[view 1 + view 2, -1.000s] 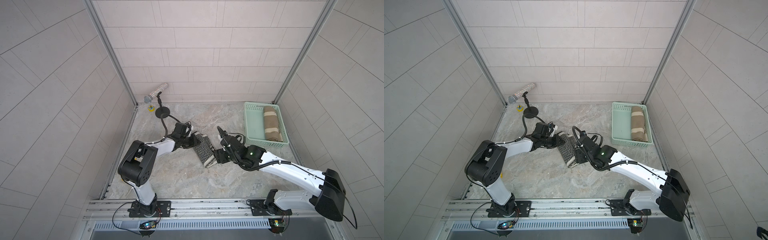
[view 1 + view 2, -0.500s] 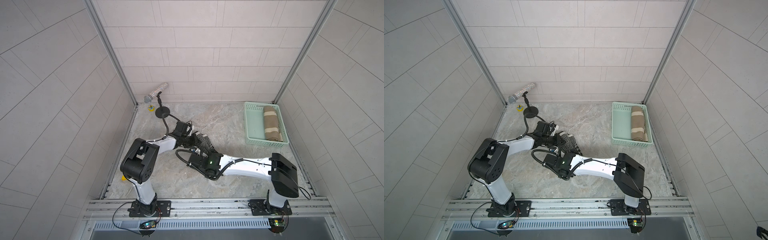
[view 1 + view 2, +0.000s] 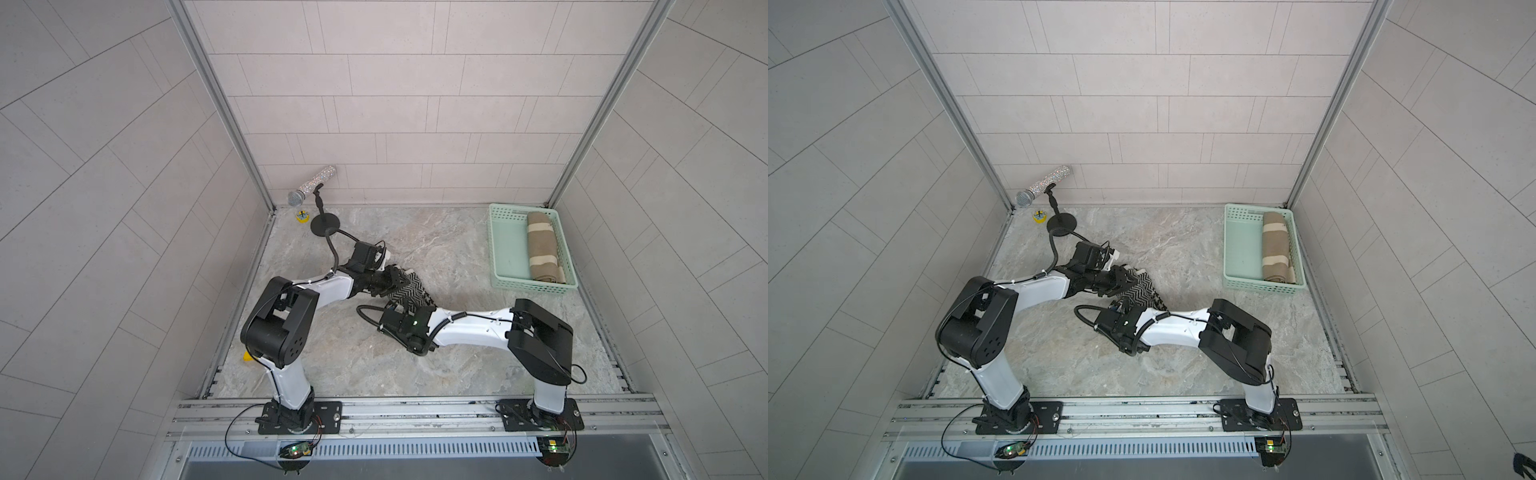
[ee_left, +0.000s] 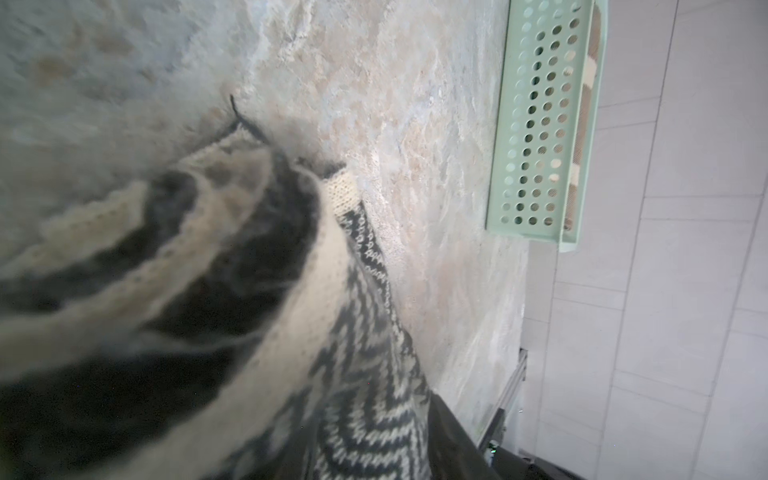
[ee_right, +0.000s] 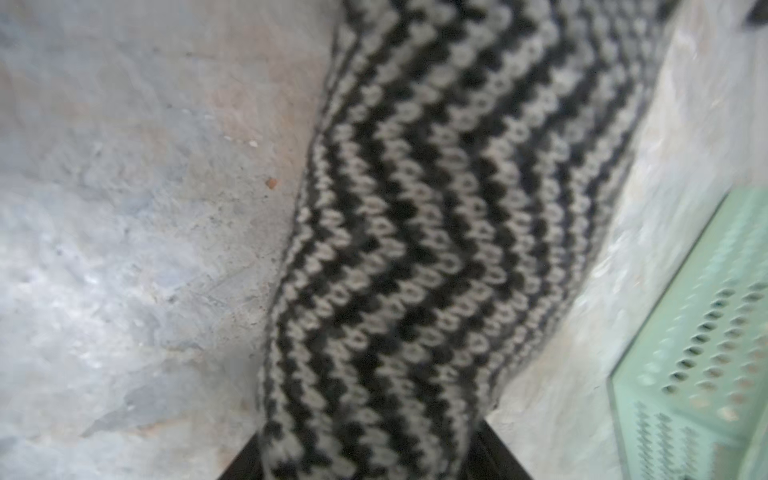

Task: Roll up the scarf and place it into the basket
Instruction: Roll the scarf at the center of the board.

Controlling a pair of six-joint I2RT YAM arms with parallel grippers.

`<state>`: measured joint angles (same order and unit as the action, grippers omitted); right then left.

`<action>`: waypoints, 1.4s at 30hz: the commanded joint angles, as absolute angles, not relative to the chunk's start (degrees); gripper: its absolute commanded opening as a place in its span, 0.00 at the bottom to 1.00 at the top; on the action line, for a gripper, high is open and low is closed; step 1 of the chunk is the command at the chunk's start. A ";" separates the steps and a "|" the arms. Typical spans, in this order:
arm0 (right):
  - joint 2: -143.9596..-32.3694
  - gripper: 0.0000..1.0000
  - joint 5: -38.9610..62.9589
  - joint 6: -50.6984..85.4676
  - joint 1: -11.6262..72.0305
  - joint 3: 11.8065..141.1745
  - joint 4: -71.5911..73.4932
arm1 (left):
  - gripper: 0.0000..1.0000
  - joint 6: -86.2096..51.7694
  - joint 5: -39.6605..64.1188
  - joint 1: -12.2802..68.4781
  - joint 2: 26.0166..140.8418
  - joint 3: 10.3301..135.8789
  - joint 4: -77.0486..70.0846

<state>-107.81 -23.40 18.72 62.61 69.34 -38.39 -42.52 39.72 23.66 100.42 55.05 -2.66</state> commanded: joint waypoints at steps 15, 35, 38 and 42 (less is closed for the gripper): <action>-97.75 0.28 17.48 35.19 48.95 55.45 -23.29 | 0.66 -37.82 28.25 23.80 86.56 50.28 14.65; -90.16 0.65 25.76 39.53 42.01 51.00 -19.56 | 0.72 -36.66 29.01 31.41 105.05 58.45 11.08; -85.12 0.73 26.02 41.87 39.91 50.27 -19.89 | 0.71 -35.40 27.31 31.68 104.57 59.27 13.62; -79.50 0.90 24.24 45.84 37.09 49.07 -19.69 | 0.71 -34.80 25.98 32.08 103.87 60.12 15.26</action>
